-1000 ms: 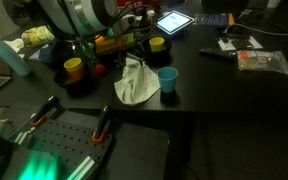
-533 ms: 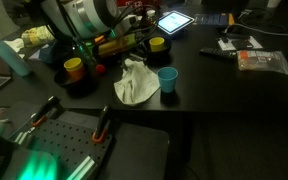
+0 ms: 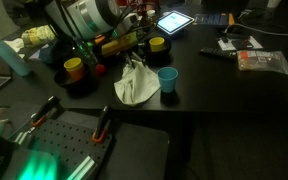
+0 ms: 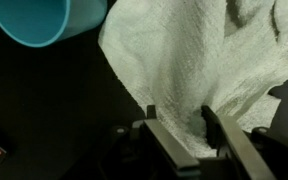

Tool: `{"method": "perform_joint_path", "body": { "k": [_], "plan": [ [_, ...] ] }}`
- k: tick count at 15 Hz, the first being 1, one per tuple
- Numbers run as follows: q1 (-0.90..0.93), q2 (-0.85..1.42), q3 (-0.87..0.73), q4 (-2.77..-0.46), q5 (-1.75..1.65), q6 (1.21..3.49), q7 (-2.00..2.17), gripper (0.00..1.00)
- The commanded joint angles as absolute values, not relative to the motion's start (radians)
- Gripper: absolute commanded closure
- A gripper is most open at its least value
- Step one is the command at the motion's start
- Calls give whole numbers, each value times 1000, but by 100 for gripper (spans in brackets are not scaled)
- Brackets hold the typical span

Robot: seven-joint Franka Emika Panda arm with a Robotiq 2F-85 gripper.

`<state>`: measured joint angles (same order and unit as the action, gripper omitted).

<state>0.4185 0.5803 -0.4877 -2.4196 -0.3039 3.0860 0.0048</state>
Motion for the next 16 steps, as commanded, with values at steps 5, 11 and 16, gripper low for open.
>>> {"method": "perform_joint_path", "body": {
  "k": [5,11,16],
  "plan": [
    [487,624,-569,-2396,-309,3110,37,90],
    [684,772,-801,-2347,-300,3176,65,85],
    [806,931,-900,-2349,-206,3242,55,86]
  ]
}}
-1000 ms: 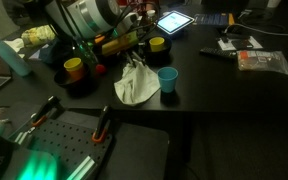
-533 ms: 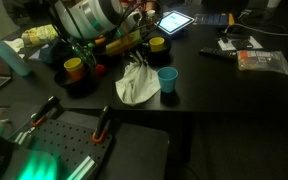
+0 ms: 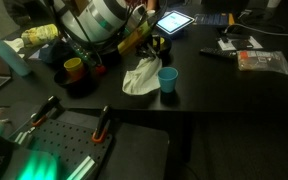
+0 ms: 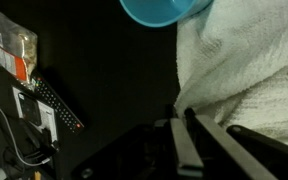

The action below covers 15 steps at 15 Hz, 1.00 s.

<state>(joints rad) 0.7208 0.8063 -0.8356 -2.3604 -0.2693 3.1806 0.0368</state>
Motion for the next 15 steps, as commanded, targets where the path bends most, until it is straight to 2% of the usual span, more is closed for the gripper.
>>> {"method": "perform_joint_path", "body": {
  "k": [1,5,10,11,12,13,15],
  "plan": [
    [848,976,-929,-2351,-178,3241,55,84],
    [963,1044,-1009,-2375,-93,3204,47,86],
    [993,1108,-1017,-2365,-52,3155,45,84],
    [996,1111,-1016,-2366,-54,3140,46,65],
    [996,1107,-1014,-2366,-59,3123,42,59],
    [995,1095,-1012,-2370,-63,3114,40,57],
    [988,1043,-1005,-2377,-73,3083,28,43]
  ]
}}
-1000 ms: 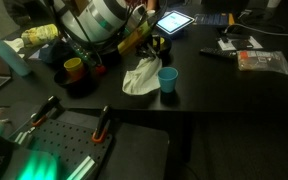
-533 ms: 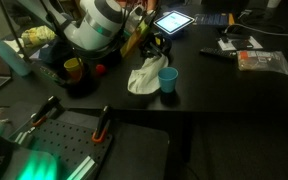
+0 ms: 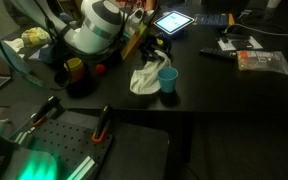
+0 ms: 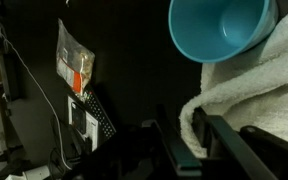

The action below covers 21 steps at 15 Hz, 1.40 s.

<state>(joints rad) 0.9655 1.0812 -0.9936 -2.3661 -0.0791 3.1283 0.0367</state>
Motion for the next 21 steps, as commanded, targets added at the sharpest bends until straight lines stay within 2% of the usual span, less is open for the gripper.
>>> {"method": "perform_joint_path", "body": {
  "k": [1,5,6,10,16,21],
  "plan": [
    [976,997,-995,-2383,-81,3067,15,36],
    [929,799,-944,-2387,-104,2916,-11,5],
    [910,766,-924,-2379,-105,2879,-2,1],
    [740,651,-745,-2351,-109,2815,28,0],
    [347,620,-372,-2290,-83,2870,101,0],
    [140,648,-207,-2250,-51,2899,103,0]
  ]
}}
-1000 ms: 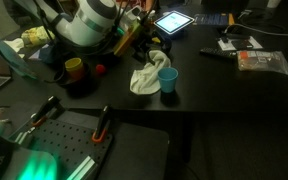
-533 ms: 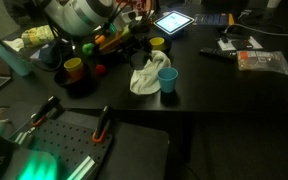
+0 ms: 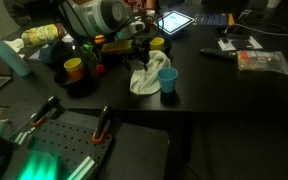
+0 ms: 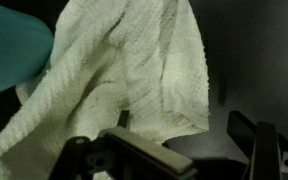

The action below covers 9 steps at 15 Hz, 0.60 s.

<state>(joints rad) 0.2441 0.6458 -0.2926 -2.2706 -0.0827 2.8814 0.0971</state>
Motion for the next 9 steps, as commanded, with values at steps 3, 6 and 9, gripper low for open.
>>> {"method": "perform_joint_path", "body": {
  "k": [3,6,9],
  "plan": [
    [43,647,-123,-2253,-9,2899,90,0],
    [-11,658,-71,-2255,17,2902,86,0],
    [-42,655,-29,-2260,41,2905,79,0]
  ]
}}
